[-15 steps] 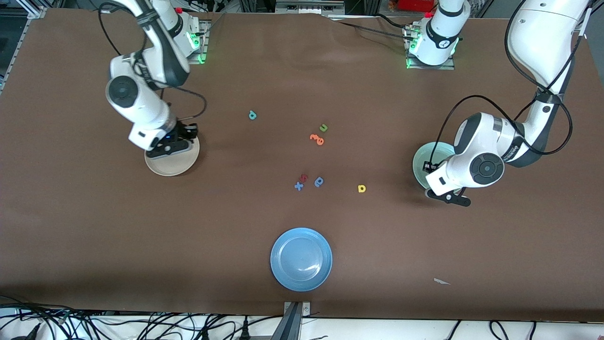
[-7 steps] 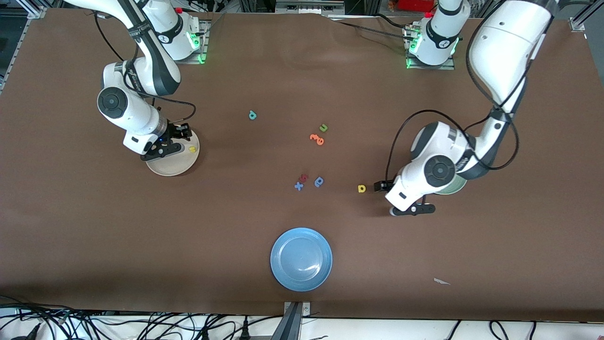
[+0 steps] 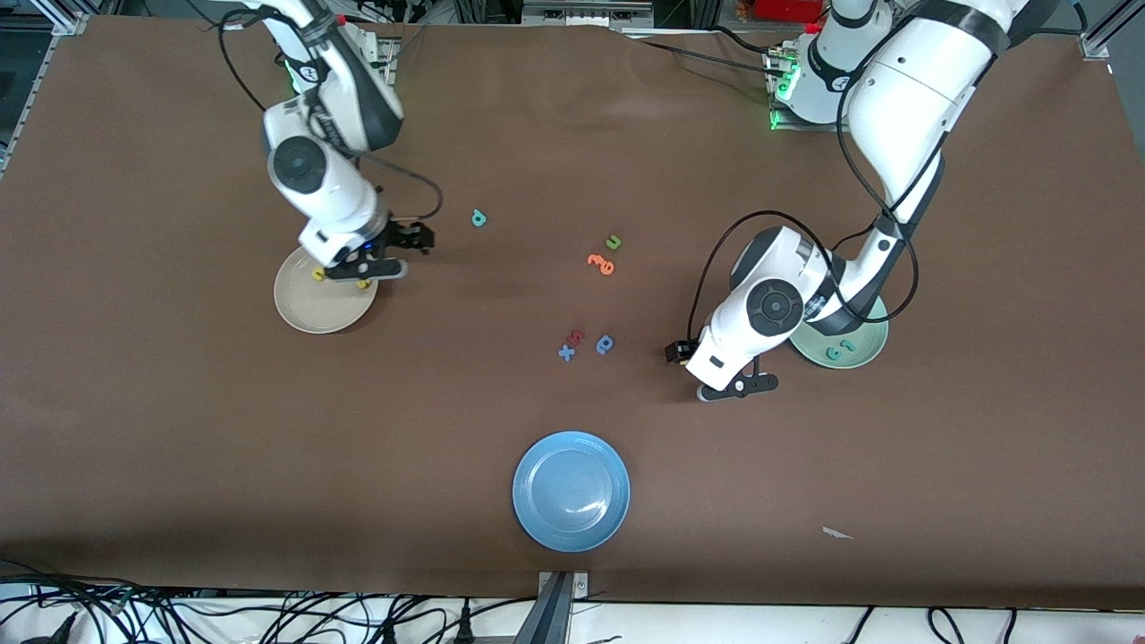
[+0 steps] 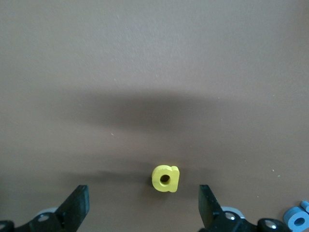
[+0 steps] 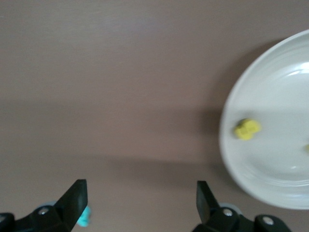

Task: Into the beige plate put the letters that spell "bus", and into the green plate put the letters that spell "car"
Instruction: 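Grasp the yellow a with the left gripper while the right grasps p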

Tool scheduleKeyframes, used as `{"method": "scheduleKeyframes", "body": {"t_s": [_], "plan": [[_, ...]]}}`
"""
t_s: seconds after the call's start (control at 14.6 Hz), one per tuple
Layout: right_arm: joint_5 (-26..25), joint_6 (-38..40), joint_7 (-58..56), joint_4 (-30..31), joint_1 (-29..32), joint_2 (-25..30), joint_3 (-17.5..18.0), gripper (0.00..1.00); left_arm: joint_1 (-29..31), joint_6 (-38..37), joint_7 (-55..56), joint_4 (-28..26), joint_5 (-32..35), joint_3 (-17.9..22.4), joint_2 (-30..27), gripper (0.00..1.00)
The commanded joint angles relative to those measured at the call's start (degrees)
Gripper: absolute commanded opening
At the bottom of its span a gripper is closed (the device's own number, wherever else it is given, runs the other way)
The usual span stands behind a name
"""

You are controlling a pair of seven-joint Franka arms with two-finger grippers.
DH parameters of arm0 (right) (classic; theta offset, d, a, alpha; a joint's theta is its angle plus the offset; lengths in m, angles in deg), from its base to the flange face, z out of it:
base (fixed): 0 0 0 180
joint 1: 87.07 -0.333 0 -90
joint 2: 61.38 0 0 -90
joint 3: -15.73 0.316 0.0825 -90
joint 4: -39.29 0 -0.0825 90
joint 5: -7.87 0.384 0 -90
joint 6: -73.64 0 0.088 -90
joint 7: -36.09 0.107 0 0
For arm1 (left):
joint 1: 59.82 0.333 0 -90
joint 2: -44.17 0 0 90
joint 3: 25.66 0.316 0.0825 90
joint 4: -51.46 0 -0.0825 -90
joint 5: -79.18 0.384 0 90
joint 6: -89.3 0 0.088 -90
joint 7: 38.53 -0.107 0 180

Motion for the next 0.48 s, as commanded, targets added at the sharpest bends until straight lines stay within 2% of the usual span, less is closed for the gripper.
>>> {"method": "scheduleKeyframes", "body": {"t_s": [0.0, 0.14, 0.27, 0.41], "plan": [[0.67, -7.10, 8.17, 1.74, -3.99, -3.16, 0.34, 1.00, -1.93, 2.38, 3.38, -1.06, 0.26, 0.70, -0.31, 0.97], [0.58, -11.58, 11.09, 2.71, -6.63, -5.36, 0.34, 1.00, -2.90, 2.91, 6.36, -0.97, 3.14, 0.70, 0.22, 0.94], [0.58, -18.68, 13.55, 5.25, -9.18, -7.56, 0.25, 1.00, -3.08, 3.78, 8.40, -0.88, 6.22, 0.62, 1.27, 0.86], [0.58, -22.23, 14.00, 6.84, -10.51, -8.62, -0.01, 1.00, -3.00, 3.88, 8.32, -0.53, 6.41, 0.70, 1.89, 0.78]]}}
